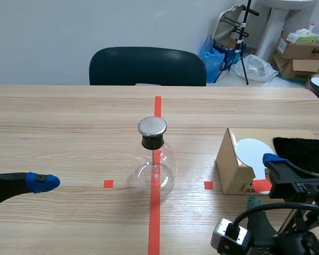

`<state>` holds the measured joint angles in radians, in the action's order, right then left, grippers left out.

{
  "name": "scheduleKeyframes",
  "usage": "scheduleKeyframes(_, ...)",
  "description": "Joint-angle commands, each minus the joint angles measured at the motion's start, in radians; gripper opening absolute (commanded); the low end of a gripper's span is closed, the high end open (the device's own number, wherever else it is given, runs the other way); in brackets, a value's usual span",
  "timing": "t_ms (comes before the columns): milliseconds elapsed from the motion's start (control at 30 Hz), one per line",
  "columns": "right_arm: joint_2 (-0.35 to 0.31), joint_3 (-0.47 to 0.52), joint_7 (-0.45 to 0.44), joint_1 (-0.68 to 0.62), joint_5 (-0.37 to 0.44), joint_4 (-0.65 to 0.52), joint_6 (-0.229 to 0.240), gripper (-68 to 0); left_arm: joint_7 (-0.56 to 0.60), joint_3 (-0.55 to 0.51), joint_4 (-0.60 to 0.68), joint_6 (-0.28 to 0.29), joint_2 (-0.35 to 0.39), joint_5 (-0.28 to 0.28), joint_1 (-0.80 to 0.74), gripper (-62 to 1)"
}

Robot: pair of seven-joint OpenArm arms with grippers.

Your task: Do the electroscope experiment

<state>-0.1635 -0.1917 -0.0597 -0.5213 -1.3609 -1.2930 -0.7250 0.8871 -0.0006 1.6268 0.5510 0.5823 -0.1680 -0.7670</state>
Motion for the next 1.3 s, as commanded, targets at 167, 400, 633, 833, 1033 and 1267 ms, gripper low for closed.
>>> scheduleKeyframes(167,-0.011,0.002,0.009,0.009,0.003,-0.006,-0.058,0.4,0.010,-0.002,0.003,-0.001,-0.003,0.007,0.003,1.4)
scheduleKeyframes(400,-0.011,0.002,0.008,0.009,0.002,-0.006,-0.058,0.4,0.010,-0.002,0.003,-0.001,-0.003,0.007,0.003,1.4)
scheduleKeyframes(633,-0.011,0.002,0.009,0.009,0.003,-0.006,-0.058,0.4,0.010,-0.002,0.003,-0.001,-0.003,0.007,0.003,1.4)
scheduleKeyframes(833,-0.011,0.002,0.009,0.008,0.030,-0.006,-0.058,0.4,0.010,-0.002,0.003,-0.001,-0.003,0.007,0.003,1.4)
scheduleKeyframes(1033,-0.011,0.002,0.011,0.008,0.030,-0.006,-0.058,0.4,0.010,-0.002,0.003,-0.001,-0.003,0.007,0.003,1.4)
scheduleKeyframes(1267,-0.011,0.002,0.027,0.006,0.003,-0.007,-0.058,0.4,0.006,-0.002,0.003,-0.001,-0.003,0.007,0.003,1.4)
